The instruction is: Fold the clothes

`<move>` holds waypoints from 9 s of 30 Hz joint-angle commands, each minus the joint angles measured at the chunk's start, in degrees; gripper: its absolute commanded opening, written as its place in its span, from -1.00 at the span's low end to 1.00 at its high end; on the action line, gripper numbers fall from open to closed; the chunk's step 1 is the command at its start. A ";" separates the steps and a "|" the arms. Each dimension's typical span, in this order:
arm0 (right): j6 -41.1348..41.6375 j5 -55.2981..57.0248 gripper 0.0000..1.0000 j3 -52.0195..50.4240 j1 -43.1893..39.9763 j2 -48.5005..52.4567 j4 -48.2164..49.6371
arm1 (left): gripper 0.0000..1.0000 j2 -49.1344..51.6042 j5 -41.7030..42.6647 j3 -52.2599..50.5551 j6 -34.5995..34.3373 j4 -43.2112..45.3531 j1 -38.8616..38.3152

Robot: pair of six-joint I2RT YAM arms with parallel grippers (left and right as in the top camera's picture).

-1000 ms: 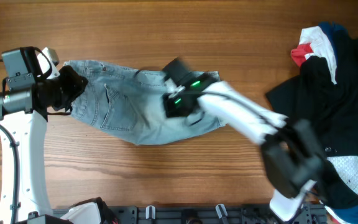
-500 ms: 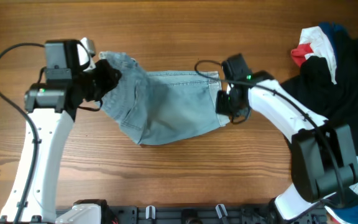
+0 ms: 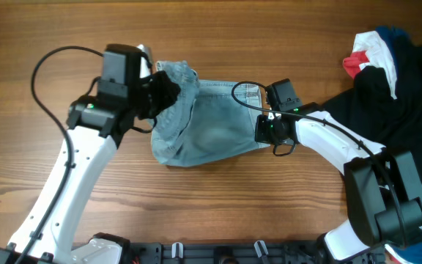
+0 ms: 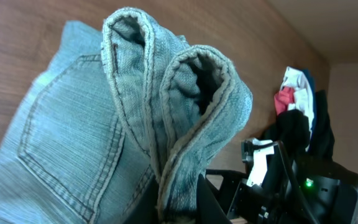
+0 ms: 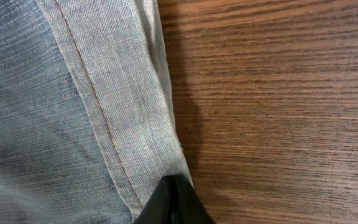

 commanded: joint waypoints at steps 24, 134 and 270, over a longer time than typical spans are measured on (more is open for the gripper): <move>2.62 -5.07 -0.91 -2.73 6.75 3.48 -1.29 | -0.75 11.56 -9.22 1.92 -14.47 14.69 -10.08; 0.46 -0.52 -0.32 -2.69 -0.22 -5.97 -5.40 | 0.06 23.67 -7.37 -4.79 14.36 -24.79 7.52; -7.54 -4.17 0.21 -0.57 -0.24 -5.99 -3.32 | 1.00 29.57 -10.45 20.87 22.97 -25.40 12.17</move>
